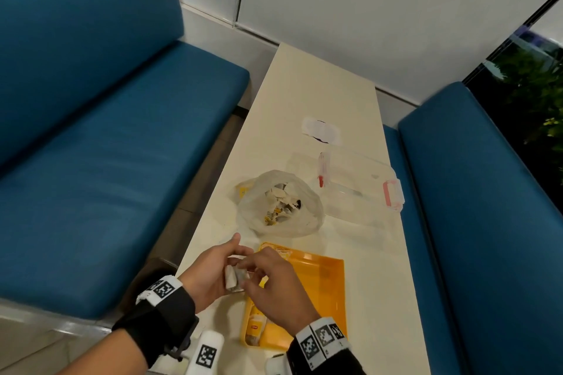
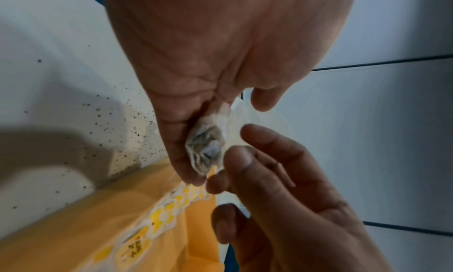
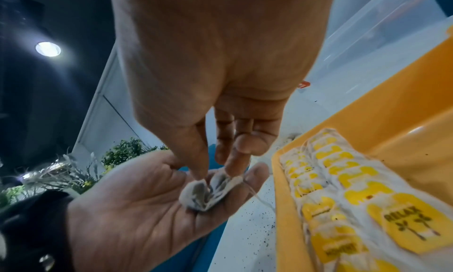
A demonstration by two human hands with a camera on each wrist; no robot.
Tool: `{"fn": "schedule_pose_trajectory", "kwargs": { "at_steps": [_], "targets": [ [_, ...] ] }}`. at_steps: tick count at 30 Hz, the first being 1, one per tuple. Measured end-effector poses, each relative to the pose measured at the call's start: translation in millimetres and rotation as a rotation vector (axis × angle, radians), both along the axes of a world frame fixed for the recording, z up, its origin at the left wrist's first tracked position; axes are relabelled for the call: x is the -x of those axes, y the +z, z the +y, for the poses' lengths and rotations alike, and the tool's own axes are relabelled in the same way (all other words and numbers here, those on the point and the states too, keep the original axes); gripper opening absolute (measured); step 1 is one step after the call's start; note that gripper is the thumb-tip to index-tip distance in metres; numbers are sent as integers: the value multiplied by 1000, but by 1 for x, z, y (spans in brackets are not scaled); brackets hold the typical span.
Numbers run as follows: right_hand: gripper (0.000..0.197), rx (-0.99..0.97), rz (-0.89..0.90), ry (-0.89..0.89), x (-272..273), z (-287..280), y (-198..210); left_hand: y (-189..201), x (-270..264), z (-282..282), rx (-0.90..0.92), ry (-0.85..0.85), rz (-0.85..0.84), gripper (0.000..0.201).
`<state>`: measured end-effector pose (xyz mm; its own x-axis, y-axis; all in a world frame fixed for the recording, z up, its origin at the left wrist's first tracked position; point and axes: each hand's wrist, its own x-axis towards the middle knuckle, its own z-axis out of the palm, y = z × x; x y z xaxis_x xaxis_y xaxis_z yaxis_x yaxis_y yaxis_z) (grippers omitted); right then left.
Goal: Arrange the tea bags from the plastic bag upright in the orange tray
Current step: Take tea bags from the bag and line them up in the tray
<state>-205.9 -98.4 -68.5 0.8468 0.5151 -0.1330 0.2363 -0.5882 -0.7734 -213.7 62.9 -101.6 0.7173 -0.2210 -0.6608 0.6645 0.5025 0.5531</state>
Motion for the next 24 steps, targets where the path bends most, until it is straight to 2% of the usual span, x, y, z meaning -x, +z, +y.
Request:
{"fn": "schedule_pose_trajectory", "kwargs": {
  "at_steps": [3, 4, 7, 9, 12, 16, 19, 21, 24],
  "targets": [
    [17, -10, -2, -72, -4, 1, -2, 2, 0, -1, -13, 36, -42, 29],
    [13, -3, 9, -109, -6, 0, -2, 4, 0, -1, -33, 45, -54, 28],
    [14, 22, 94, -186, -10, -1, -4, 5, -1, 0, 16, 74, -75, 38],
    [15, -31, 233, -254, -12, 0, -4, 2, -2, 1, 71, 100, -89, 42],
    [19, -160, 416, -345, -16, -1, -6, 0, -5, 0, 109, 138, -103, 42],
    [23, -304, 516, -378, -19, -3, -4, 4, -6, -3, 145, 165, -115, 35],
    [22, -345, 489, -380, -21, -2, 0, 5, -7, -5, 20, 117, -130, 30],
    [21, -278, 411, -390, -25, -2, 2, 8, -6, -5, -79, 60, -134, 24],
    [19, -181, 305, -373, -30, -7, 4, 13, -3, -4, -125, -17, -166, 20]
  ]
}}
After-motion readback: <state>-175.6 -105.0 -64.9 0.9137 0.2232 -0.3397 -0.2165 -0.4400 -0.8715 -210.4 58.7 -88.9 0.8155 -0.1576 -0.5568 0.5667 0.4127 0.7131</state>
